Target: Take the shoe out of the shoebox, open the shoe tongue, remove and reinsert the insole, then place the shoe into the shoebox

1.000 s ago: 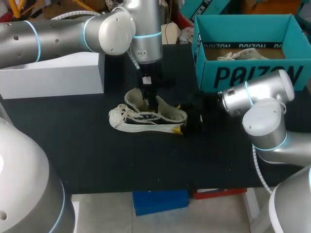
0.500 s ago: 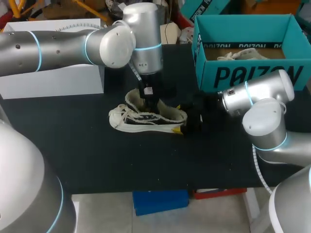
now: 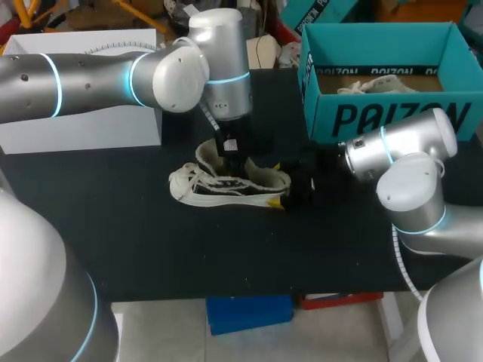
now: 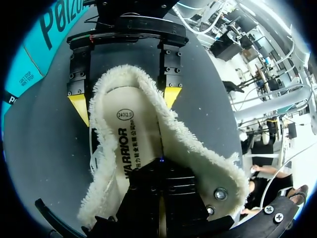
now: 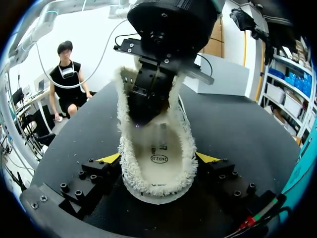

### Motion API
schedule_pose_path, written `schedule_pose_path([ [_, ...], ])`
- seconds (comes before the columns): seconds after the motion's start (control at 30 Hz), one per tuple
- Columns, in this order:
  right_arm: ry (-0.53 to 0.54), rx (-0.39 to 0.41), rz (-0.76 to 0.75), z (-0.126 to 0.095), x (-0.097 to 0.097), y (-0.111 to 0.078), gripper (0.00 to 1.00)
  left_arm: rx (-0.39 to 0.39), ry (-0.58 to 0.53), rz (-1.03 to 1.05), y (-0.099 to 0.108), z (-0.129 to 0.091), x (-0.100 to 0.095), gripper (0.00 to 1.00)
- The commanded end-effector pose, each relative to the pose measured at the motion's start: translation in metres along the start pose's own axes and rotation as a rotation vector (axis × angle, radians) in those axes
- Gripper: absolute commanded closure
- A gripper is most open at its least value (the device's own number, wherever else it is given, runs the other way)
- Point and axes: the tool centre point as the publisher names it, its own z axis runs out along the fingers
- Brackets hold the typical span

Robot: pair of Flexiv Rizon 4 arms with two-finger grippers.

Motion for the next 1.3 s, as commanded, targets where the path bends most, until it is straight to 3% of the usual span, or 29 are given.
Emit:
schedule_pose_path([
  [0.03, -0.002, 0.001, 0.002, 0.005, -0.001, -0.003, 1.00, 0.003, 0.009, 0.003, -0.001, 0.015, 0.002, 0.74],
  [0.13, -0.002, 0.001, 0.002, 0.005, -0.001, -0.003, 1.00, 0.004, 0.007, 0.002, 0.000, 0.016, 0.003, 0.71],
  [0.23, -0.002, 0.001, 0.002, 0.005, -0.001, -0.003, 1.00, 0.006, -0.002, 0.000, 0.001, 0.015, 0.003, 0.56],
  [0.5, -0.002, 0.001, 0.002, 0.005, -0.001, -0.003, 1.00, -0.069, -0.144, 0.003, 0.005, 0.010, -0.001, 0.59],
  [0.6, -0.002, 0.001, 0.002, 0.005, -0.001, -0.003, 1.00, -0.090, -0.219, 0.001, 0.006, 0.008, -0.002, 0.53],
  [0.87, -0.002, 0.001, 0.002, 0.005, -0.001, -0.003, 1.00, -0.203, -0.433, -0.022, 0.024, 0.008, -0.012, 0.61],
  [1.07, -0.002, 0.001, 0.002, 0.005, -0.001, -0.003, 1.00, -0.288, -0.598, 0.008, 0.033, 0.009, -0.018, 0.61],
  [1.3, -0.002, 0.001, 0.002, 0.005, -0.001, -0.003, 1.00, -0.335, -0.780, 0.012, 0.039, 0.016, -0.029, 0.67],
])
